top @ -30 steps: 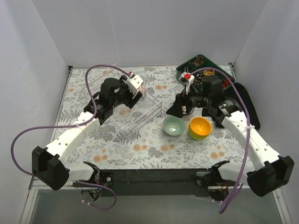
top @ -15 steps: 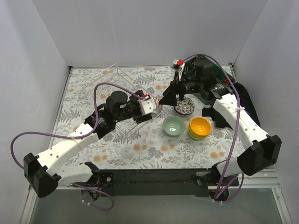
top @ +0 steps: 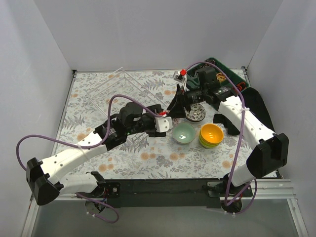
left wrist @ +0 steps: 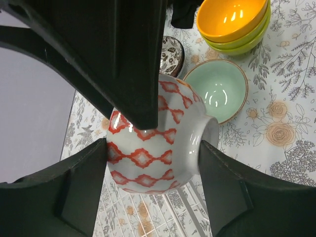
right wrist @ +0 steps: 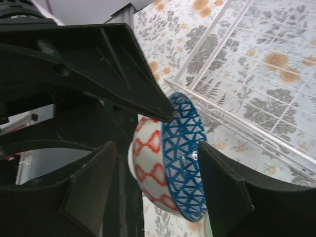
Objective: Unload the bowls from the dish rack
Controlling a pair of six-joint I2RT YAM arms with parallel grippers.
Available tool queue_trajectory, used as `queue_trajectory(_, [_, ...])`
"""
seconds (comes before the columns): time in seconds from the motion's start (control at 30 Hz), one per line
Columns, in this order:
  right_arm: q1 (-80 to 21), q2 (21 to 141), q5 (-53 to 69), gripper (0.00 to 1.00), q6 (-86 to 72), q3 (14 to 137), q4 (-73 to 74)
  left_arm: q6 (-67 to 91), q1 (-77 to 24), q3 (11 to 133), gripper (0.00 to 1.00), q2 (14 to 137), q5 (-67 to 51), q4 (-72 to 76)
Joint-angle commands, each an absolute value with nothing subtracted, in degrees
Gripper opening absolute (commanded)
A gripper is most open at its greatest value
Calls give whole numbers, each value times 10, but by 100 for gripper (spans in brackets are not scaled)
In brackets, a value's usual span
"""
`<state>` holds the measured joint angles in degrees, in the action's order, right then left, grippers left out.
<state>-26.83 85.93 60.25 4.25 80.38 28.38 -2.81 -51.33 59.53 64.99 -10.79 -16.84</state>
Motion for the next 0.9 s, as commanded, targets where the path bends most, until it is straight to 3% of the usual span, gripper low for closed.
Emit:
queue_trajectory(0.0, [-288, 864, 654, 71, 78, 814, 326, -48, -519, 621, 31, 649, -95, -143])
queue_trajectory(0.1, [-296, 870, 663, 57, 87, 803, 345, -47, -519, 618, 32, 654, -91, -136])
queue_trajectory(0.2, [-299, 869, 672, 35, 85, 795, 345, -49, -519, 616, 32, 656, -87, -131])
queue_trajectory(0.23, [-299, 867, 676, 22, 85, 791, 345, -50, -519, 614, 33, 656, -86, -130])
queue_trajectory(0.33, [-300, 867, 672, 2, 84, 793, 345, -48, -519, 610, 36, 656, -83, -126])
queue_trajectory(0.43, [-299, 865, 646, 1, 80, 802, 345, -41, -519, 604, 54, 653, -69, -121])
queue_trajectory(0.47, [-299, 866, 636, 1, 80, 806, 345, -37, -519, 602, 67, 652, -61, -116])
queue_trajectory(0.53, [-297, 861, 597, 1, 81, 811, 343, -23, -519, 592, 80, 647, -38, -108])
queue_trajectory(0.57, [-293, 859, 582, 1, 81, 816, 343, -14, -519, 586, 93, 645, -28, -98])
queue_trajectory(0.6, [-290, 853, 565, 1, 83, 819, 342, -6, -518, 582, 98, 643, -7, -93])
queue_trajectory(0.87, [-283, 813, 276, 1, 98, 797, 287, 150, -496, 558, 98, 633, 80, -69])
